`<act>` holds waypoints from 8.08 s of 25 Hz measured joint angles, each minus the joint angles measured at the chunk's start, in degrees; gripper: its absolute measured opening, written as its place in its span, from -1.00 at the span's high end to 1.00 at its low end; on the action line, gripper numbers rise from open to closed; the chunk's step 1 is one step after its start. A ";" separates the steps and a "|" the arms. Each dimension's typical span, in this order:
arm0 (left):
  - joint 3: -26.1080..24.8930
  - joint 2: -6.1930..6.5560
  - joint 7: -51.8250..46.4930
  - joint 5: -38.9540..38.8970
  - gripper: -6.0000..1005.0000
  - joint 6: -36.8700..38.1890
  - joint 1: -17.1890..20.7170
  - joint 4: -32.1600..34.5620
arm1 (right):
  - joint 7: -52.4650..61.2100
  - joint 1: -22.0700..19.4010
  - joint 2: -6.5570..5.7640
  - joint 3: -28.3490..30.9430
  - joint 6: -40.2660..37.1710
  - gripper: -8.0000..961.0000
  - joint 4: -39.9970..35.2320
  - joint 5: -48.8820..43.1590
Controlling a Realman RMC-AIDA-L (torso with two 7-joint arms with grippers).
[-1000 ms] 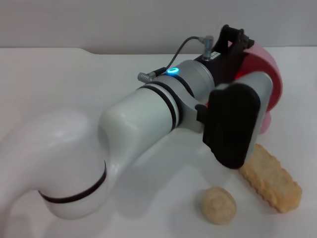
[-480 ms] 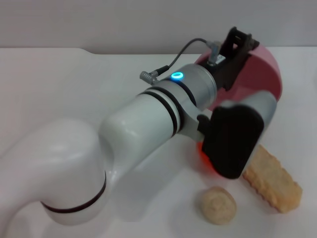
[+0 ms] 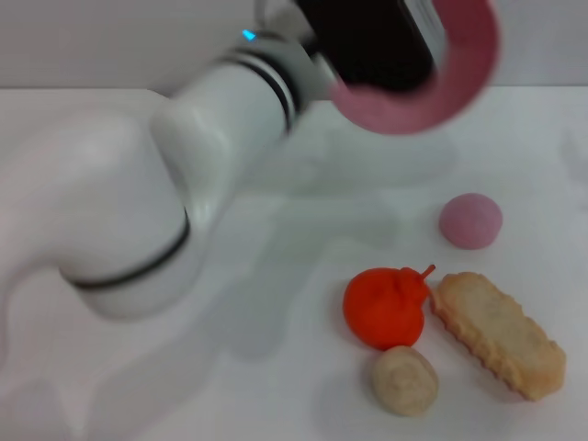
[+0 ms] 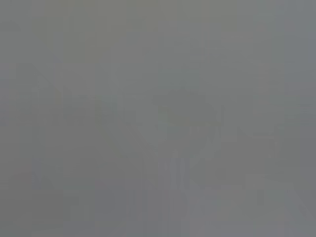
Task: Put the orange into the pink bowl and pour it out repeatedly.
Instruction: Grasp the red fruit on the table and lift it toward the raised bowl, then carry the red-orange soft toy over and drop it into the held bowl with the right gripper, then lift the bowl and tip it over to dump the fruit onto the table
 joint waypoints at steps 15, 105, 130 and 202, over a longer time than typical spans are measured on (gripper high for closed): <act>-32.56 0.67 19.99 -50.00 0.90 -41.58 -8.91 -6.32 | 1.42 8.26 -0.22 -5.22 13.05 -0.24 3.09 -0.01; -36.26 0.74 28.37 -47.52 0.90 -40.74 -11.83 -12.47 | 30.78 20.71 -0.24 -34.09 44.25 0.56 5.48 -14.41; -34.47 0.45 28.39 -48.39 0.90 -39.24 -12.00 -12.68 | 23.49 26.54 -0.32 -28.46 38.68 0.90 -7.77 -17.38; 5.19 -0.14 32.93 -13.92 0.90 -21.00 -3.12 2.56 | 42.24 10.38 0.30 -10.18 16.52 -0.44 -9.88 -44.57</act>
